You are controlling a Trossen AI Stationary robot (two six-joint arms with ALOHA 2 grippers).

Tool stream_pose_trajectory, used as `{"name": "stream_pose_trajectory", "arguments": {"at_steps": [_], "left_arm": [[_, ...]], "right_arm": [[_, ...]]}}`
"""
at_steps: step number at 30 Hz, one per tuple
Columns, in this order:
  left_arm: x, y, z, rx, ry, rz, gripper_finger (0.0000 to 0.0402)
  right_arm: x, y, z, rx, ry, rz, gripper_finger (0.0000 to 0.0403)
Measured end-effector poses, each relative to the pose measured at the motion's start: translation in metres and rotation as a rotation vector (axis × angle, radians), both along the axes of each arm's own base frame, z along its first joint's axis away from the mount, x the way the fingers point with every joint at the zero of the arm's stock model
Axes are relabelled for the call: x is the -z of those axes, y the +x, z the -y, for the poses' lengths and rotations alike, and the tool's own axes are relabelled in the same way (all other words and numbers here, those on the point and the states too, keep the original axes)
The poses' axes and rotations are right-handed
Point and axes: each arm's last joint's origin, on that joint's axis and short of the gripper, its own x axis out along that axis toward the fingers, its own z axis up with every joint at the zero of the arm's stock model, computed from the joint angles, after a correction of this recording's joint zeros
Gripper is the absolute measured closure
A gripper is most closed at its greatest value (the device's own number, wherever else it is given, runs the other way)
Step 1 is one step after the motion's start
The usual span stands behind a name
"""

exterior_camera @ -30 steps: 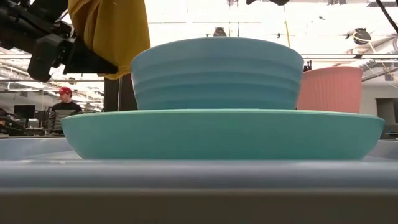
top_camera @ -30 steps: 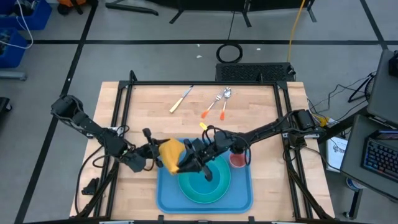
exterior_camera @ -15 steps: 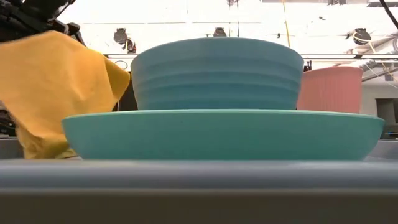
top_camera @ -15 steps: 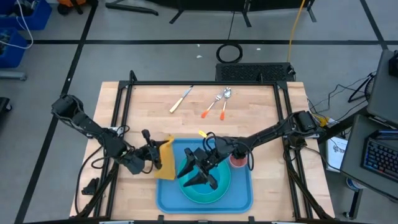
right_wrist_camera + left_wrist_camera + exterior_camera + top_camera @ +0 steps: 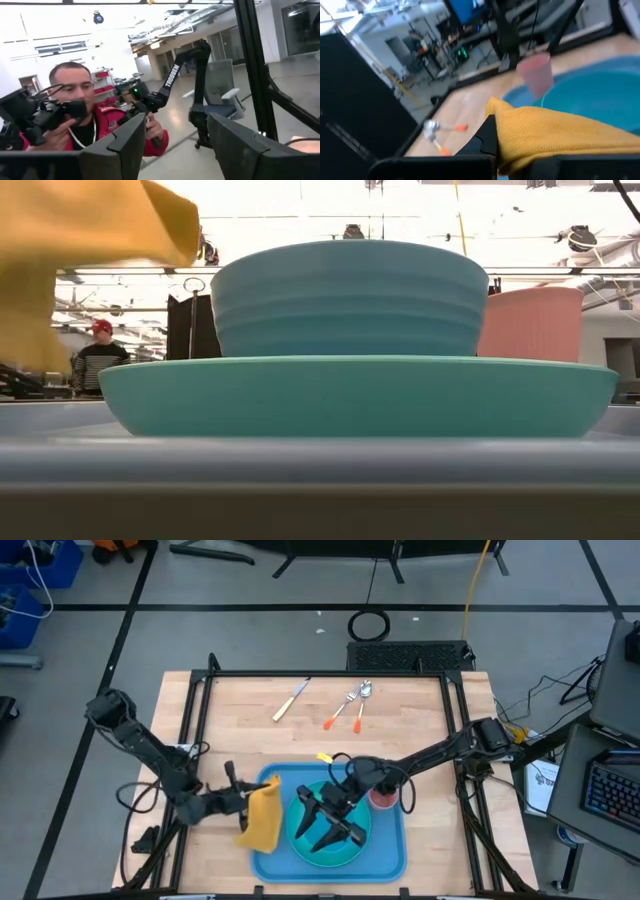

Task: Set up tray
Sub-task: Put the yellow table napkin on the blue tray to the left of the light blue plate

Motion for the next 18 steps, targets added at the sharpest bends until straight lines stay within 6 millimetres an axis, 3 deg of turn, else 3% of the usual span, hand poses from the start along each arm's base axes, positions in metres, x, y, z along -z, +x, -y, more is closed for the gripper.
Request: {"name": "stream_pose_trajectory", "arguments": {"at_steps": [5,9,13,18], "left_arm": [[0.004,-0.003,0.003,0.021,-0.119,0.003,0.0394],[0.021,-0.005,0.001,0.093,-0.189,-0.124,0.0394],[0.031,-0.001,-0.008,-0.007,-0.345,-0.139,0.0394],[0.044,0.007,-0.014,-0.062,-0.4,-0.175,0.0394]], "right_arm": [[-0.004,-0.002,0.001,-0.001,0.002,0.005,0.0201],[-0.002,-0.001,0.0,0.0,-0.008,-0.022,0.0202],[0.0,-0.001,0.0,0.008,-0.03,-0.018,0.0202],[0.0,-0.001,0.001,0.013,-0.039,-0.007,0.0202]]}}
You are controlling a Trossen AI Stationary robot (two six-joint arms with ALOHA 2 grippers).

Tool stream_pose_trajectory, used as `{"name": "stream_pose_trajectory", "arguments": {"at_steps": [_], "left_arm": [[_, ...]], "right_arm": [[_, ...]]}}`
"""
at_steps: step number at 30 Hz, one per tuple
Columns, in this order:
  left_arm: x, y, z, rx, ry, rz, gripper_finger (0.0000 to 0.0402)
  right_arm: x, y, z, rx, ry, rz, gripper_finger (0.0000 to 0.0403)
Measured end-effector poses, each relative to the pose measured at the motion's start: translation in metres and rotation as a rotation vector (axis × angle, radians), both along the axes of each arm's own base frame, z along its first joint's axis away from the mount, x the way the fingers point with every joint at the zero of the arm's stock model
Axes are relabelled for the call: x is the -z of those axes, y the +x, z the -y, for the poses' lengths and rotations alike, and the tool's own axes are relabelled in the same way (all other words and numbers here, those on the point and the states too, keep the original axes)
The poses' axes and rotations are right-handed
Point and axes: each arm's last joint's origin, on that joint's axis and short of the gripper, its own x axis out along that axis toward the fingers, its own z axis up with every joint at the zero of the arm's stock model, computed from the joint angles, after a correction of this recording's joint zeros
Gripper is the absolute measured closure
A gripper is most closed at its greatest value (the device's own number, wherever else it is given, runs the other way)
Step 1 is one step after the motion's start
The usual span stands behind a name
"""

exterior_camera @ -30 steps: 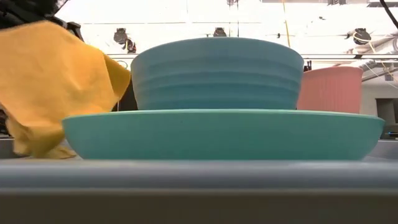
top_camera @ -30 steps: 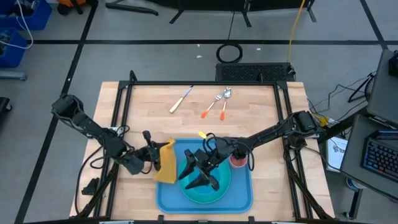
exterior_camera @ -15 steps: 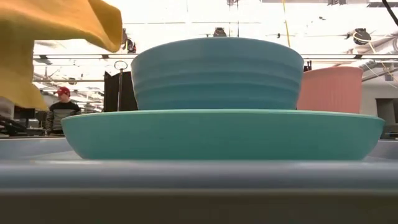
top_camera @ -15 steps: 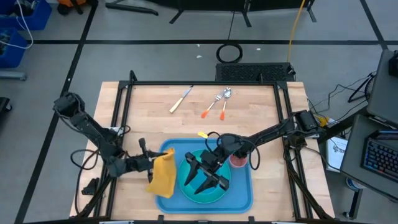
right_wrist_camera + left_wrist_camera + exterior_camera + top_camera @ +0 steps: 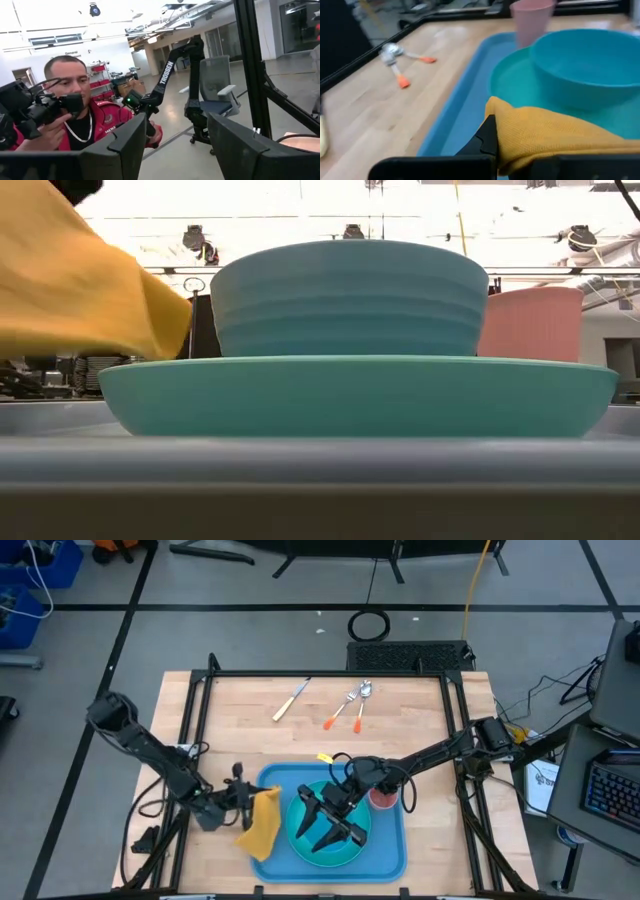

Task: Set up tray
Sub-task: Put the yellow table napkin on the blue tray to the left of the light blue plate

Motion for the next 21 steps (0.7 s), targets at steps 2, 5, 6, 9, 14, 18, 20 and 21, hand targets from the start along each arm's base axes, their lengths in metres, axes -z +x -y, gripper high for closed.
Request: {"name": "stream_pose_trajectory", "arguments": {"at_steps": [2,5,6,9,14,18,20,21], "left_arm": [[0.006,0.004,-0.002,-0.036,-0.006,-0.002,0.0394],[0.014,0.011,-0.003,-0.095,0.013,0.019,0.0394],[0.015,0.014,-0.003,-0.138,0.023,0.049,0.0394],[0.015,0.02,-0.004,-0.214,0.053,0.115,0.0394],[0.025,0.025,-0.005,-0.092,0.08,0.013,0.0388],[0.031,0.023,-0.004,-0.02,0.004,-0.063,0.0392],[0.035,0.02,-0.004,-0.031,-0.038,-0.09,0.0394],[0.036,0.019,-0.004,-0.031,-0.053,-0.1,0.0394]], "right_arm": [[0.0,0.0,0.0,0.002,-0.002,0.002,0.0202],[0.0,0.0,0.001,0.005,-0.002,0.002,0.0202],[0.0,0.001,0.002,0.006,-0.002,0.002,0.0202],[0.001,0.001,0.003,0.013,-0.011,0.002,0.0202],[0.003,0.002,0.005,0.019,-0.022,-0.011,0.0202],[0.003,0.002,0.005,0.02,-0.025,-0.008,0.0202],[0.003,0.002,0.005,0.02,-0.027,-0.01,0.0202],[0.003,0.002,0.005,0.02,-0.027,-0.01,0.0202]]}}
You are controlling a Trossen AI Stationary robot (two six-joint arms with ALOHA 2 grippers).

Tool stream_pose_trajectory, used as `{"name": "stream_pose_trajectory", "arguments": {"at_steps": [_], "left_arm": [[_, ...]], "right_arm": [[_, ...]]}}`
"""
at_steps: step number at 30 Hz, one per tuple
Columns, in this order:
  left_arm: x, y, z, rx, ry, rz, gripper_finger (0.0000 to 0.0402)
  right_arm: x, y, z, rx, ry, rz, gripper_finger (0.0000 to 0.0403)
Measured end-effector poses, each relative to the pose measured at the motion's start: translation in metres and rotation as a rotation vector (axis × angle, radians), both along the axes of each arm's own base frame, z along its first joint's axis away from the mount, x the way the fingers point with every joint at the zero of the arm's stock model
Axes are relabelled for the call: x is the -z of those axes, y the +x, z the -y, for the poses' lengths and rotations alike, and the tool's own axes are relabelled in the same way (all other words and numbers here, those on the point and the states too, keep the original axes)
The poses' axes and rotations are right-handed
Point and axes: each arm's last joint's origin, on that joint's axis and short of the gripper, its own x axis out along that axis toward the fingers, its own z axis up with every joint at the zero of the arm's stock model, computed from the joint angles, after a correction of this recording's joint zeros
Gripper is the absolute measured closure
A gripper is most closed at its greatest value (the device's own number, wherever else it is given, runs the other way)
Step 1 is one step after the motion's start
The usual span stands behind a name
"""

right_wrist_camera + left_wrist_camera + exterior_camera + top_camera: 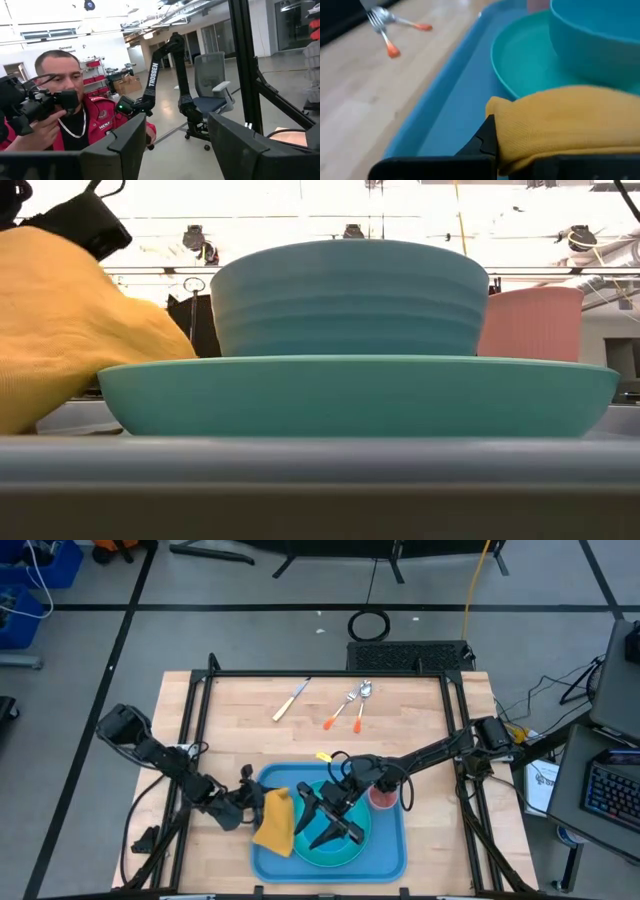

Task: Set up tray
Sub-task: Put the yellow table napkin on the blue tray to the left of the light blue plate

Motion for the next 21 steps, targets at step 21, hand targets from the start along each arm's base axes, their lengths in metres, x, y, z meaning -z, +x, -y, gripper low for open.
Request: {"name": "stream_pose_trajectory", "arguments": {"at_steps": [21], "left_arm": [[0.01,0.004,-0.018,0.081,0.078,-0.192,0.0365]], "right_arm": [[0.005,0.003,0.007,0.009,0.026,-0.101,0.0202]]}}
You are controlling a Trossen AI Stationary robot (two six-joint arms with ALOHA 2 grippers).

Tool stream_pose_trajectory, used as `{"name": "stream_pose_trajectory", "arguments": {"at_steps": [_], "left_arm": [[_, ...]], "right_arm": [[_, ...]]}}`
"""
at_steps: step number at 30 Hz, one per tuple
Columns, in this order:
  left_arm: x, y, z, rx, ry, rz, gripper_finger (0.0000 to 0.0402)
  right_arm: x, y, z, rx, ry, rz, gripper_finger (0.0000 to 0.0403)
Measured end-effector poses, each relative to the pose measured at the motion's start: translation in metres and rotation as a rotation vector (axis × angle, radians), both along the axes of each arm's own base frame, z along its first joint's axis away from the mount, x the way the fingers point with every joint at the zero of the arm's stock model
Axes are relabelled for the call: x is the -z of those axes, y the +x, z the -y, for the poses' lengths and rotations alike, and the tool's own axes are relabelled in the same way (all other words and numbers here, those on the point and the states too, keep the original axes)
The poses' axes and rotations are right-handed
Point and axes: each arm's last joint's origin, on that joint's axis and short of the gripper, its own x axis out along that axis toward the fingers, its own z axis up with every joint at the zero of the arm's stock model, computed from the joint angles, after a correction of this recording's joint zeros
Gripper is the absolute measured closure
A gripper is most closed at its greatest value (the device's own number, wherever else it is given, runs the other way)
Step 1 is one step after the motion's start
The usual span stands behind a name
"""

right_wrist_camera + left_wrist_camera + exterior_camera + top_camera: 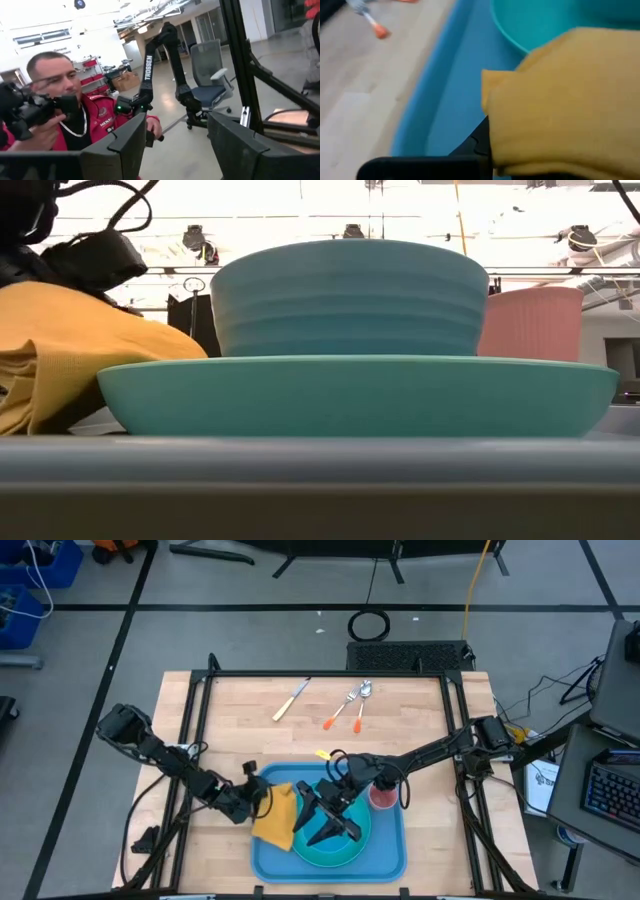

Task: Set up tray
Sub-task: Put the yellow table napkin on the blue tray to the left of the light blue plate

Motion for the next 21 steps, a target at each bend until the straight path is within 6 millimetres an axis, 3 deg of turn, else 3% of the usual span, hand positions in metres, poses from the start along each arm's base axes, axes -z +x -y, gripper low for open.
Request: {"name": "stream_pose_trajectory", "arguments": {"at_steps": [21], "left_arm": [[-0.013,-0.021,0.004,0.159,-0.305,-0.214,0.0364]], "right_arm": [[0.007,0.004,0.011,0.026,-0.003,-0.085,0.0202]]}}
